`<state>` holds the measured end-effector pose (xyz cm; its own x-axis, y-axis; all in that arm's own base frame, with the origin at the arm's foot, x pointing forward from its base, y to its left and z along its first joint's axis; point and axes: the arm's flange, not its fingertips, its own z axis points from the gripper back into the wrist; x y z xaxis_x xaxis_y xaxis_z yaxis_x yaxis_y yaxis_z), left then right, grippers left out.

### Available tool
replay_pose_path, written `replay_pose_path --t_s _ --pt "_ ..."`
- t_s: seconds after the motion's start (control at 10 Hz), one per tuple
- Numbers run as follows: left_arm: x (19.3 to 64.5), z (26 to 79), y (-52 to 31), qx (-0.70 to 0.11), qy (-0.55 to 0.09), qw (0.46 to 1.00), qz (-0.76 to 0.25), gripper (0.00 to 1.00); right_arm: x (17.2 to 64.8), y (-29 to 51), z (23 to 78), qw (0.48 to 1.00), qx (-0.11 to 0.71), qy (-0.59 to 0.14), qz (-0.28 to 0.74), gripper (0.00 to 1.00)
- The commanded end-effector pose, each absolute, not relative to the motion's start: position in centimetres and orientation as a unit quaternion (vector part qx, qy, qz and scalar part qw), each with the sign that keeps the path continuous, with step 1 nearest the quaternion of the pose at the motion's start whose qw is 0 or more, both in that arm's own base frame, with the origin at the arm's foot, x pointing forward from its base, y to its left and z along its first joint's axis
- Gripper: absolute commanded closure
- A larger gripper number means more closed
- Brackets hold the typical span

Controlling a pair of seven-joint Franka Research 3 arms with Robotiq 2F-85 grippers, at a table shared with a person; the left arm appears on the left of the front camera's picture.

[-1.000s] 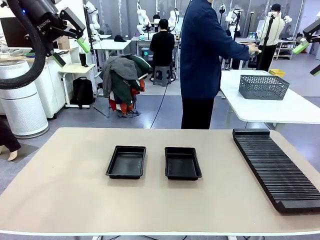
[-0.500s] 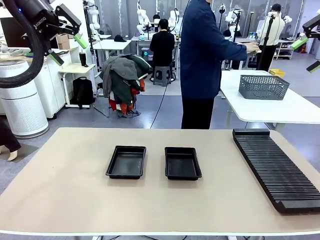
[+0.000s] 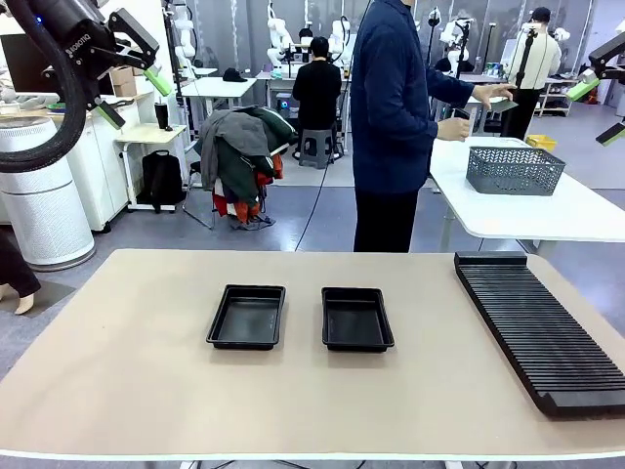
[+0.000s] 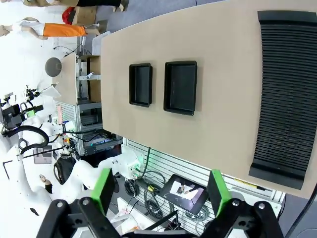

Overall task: Inspect and transfer BCBs to ESD trays.
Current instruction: Pick up the Blank PCB from the PCB Rack and place it in the left ESD tray.

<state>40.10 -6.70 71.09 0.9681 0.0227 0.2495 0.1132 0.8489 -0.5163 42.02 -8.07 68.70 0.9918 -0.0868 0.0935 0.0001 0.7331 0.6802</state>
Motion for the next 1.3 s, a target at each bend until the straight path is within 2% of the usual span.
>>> replay_pose_path --t_s 0.0,0.6,1.2 --pt "40.1 71.1 -6.5 -0.274 -0.126 0.953 -0.022 0.0 41.8 -8.0 68.9 0.929 0.365 -0.06 -0.026 0.0" --pt "39.0 72.8 -6.3 -0.266 -0.089 0.96 -0.018 0.0 41.7 -8.0 70.0 0.934 0.351 -0.064 -0.031 0.0" --pt "38.2 74.5 -5.8 -0.255 -0.107 0.961 -0.01 0.0 40.7 -9.9 72.2 0.936 0.341 -0.085 -0.038 0.0"
